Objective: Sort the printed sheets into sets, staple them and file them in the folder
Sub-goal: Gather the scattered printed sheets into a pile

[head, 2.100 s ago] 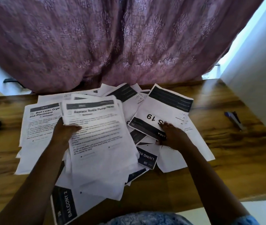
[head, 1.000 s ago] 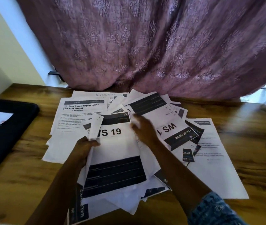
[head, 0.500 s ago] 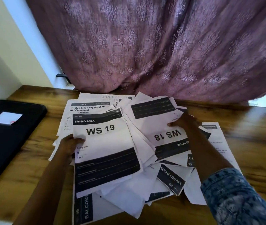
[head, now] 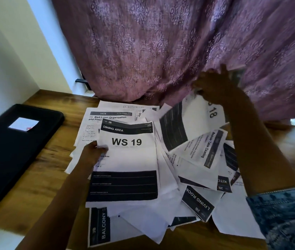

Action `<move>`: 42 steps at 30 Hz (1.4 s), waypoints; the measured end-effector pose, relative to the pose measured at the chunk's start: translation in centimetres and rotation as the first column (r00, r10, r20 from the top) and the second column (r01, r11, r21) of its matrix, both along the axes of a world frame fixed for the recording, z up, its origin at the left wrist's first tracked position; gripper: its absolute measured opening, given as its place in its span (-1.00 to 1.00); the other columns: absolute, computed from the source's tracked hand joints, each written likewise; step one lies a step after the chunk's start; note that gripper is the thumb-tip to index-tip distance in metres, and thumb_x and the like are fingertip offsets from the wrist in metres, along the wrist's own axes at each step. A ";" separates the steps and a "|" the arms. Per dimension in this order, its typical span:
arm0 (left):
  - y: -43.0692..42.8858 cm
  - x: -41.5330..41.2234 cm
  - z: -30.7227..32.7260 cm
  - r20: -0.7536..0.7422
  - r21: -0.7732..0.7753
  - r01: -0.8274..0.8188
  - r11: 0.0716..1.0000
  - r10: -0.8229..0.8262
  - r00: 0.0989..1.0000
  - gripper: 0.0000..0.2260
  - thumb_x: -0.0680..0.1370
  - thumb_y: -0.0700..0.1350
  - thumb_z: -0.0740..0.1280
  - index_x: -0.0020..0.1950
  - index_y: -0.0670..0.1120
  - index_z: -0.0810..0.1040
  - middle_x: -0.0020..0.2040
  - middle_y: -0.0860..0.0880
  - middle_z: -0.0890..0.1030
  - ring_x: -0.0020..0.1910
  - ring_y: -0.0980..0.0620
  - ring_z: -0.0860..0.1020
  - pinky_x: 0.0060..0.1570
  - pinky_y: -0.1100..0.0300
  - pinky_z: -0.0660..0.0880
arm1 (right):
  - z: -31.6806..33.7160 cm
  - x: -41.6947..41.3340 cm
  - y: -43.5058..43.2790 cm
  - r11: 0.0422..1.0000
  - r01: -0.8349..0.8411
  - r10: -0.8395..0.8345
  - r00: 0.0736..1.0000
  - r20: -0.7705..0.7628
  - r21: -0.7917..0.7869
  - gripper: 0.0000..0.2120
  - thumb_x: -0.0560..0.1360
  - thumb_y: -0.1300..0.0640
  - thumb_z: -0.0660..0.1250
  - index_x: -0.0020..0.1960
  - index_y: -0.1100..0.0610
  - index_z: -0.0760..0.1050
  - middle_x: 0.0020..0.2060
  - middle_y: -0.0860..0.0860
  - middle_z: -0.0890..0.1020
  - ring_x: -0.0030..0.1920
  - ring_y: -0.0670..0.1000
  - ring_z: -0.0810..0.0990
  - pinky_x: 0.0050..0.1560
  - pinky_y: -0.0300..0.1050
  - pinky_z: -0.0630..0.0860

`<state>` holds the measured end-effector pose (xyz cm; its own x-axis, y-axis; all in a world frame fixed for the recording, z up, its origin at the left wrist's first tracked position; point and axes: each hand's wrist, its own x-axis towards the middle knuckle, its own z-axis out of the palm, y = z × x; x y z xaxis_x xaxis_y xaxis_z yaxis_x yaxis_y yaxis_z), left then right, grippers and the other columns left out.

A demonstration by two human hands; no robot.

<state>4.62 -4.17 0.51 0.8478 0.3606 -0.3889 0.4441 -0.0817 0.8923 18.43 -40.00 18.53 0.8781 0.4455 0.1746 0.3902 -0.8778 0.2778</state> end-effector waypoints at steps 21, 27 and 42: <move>0.4 -2.0 0.3 0.124 -0.118 0.043 0.992 -0.028 0.992 -0.72 0.54 -0.10 0.37 0.24 -0.01 0.49 0.11 0.00 0.62 0.06 0.01 0.57 -0.09 0.23 0.50 | -18.8 -11.3 24.4 0.108 0.584 0.590 0.614 -0.525 0.805 -0.43 0.61 0.18 0.17 0.54 0.10 -0.01 0.51 0.03 0.14 0.47 -0.05 0.13 0.36 -0.26 0.15; 6.9 -3.7 0.6 0.044 -0.097 -0.187 0.978 0.192 0.980 -0.75 0.42 -0.32 0.45 0.07 -0.13 0.58 -0.01 -0.20 0.66 -0.11 -0.13 0.63 -0.13 0.04 0.56 | -16.8 -7.0 23.7 -0.092 0.607 0.359 0.760 -0.542 0.789 -0.86 0.55 0.22 0.26 0.02 0.06 0.57 0.11 0.07 0.61 0.14 0.06 0.55 0.24 -0.26 0.39; 23.9 -13.5 3.8 -0.027 -0.026 -0.436 0.900 0.435 0.900 -0.66 0.49 -0.39 0.33 0.27 -0.30 0.48 -0.26 -0.01 0.69 -0.37 0.08 0.64 -0.28 0.23 0.60 | -20.6 -9.4 30.7 0.918 -0.040 0.266 0.800 -0.537 0.395 -0.04 0.43 -0.32 0.26 0.55 0.09 -0.18 0.54 0.10 -0.12 0.53 0.12 -0.14 0.47 0.17 -0.18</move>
